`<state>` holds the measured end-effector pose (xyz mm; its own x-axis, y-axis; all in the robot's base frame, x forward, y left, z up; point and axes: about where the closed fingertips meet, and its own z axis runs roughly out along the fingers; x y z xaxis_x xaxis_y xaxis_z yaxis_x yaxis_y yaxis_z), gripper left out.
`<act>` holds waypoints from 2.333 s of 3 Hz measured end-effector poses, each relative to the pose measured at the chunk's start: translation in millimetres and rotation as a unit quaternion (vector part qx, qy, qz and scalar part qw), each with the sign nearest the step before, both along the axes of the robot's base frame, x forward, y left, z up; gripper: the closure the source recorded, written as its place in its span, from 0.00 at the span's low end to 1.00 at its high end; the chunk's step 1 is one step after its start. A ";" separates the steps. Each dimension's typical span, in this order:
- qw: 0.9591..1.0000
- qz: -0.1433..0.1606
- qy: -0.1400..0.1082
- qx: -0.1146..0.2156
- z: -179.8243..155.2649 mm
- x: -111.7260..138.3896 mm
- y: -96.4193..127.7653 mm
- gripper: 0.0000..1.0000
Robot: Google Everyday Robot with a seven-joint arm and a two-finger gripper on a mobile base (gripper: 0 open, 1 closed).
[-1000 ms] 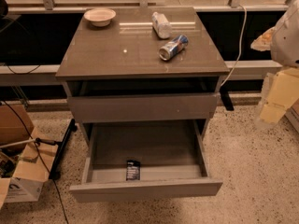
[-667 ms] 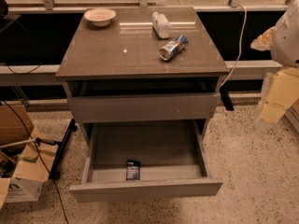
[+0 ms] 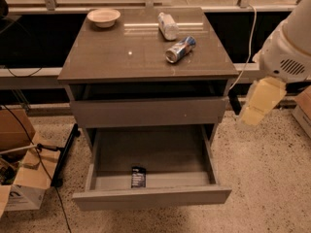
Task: Pick rxbar blueberry from middle drawer and place on counter
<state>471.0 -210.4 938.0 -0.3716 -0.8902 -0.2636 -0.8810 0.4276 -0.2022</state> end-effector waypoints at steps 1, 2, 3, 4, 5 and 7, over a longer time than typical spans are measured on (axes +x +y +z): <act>1.000 -0.011 0.000 0.005 -2.4 3.0 0.8 0.00; 0.999 -0.036 0.008 0.022 -20.0 14.1 12.3 0.00; 0.997 -0.058 0.023 0.046 -54.6 39.4 38.4 0.00; 0.990 -0.081 0.056 0.096 -106.8 69.9 61.3 0.00; 0.990 -0.084 0.059 0.097 -111.1 70.8 61.0 0.00; 0.968 -0.198 0.092 0.122 -186.9 95.0 71.8 0.00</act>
Offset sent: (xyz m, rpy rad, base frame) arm 0.0398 0.0375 -0.0587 0.1262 0.0534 -0.1901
